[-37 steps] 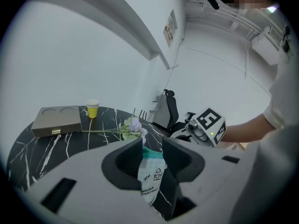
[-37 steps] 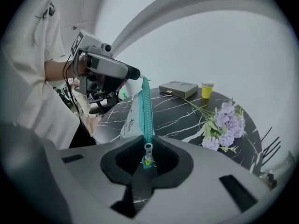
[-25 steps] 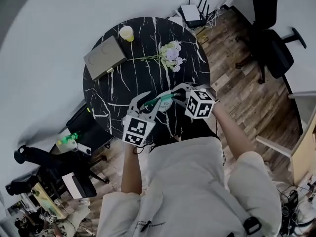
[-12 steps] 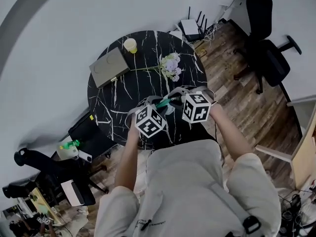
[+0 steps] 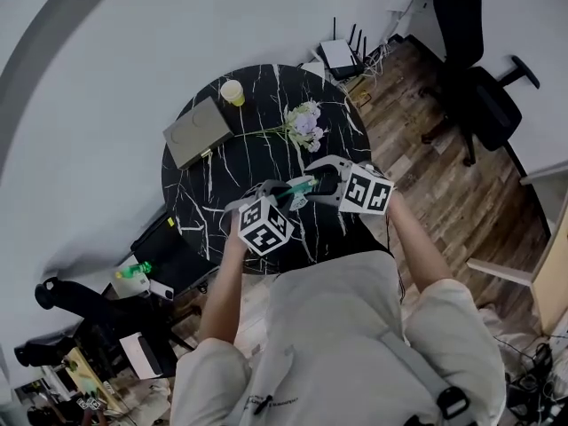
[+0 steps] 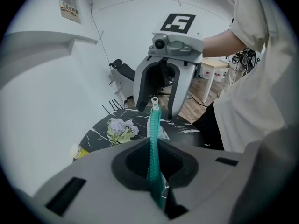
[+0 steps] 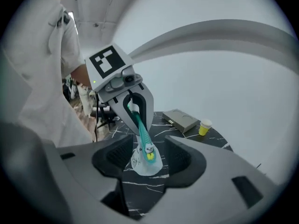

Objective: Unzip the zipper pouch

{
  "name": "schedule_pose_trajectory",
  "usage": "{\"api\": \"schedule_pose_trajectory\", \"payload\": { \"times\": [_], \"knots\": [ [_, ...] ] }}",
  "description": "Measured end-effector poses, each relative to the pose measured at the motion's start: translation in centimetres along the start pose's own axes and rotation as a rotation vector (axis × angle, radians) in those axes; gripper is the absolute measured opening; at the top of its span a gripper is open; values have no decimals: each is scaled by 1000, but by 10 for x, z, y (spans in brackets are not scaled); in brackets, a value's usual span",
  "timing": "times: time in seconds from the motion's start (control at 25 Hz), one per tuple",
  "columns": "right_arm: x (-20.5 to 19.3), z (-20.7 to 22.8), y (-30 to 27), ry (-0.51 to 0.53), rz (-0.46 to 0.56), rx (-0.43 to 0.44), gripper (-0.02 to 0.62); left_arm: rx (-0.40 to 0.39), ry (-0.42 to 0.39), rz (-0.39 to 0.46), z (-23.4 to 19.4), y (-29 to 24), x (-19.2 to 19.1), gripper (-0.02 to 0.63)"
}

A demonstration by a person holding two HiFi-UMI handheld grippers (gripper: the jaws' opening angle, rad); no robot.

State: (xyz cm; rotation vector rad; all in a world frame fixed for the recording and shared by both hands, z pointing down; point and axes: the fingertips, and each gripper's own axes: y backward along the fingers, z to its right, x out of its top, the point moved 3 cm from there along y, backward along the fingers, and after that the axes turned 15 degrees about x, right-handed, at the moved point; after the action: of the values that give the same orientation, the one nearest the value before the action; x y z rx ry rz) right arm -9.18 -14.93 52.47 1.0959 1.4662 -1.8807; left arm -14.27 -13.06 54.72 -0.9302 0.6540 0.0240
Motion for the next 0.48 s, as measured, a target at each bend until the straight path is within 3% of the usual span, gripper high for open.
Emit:
{"api": "schedule_pose_trajectory", "payload": {
  "times": [0.16,0.36,0.4,0.48],
  "knots": [
    [-14,-2,5,-153,214,39,273,-6,6,27,-2,7,4,29],
    [-25,1,-4,-241,354,34,276,-29,58,89,-8,17,12,29],
    [-23,3,-5,-243,376,29,271,-34,69,98,-10,19,13,29],
    [-17,5,-5,-231,395,17,184,-41,94,113,-15,22,12,29]
  ]
}}
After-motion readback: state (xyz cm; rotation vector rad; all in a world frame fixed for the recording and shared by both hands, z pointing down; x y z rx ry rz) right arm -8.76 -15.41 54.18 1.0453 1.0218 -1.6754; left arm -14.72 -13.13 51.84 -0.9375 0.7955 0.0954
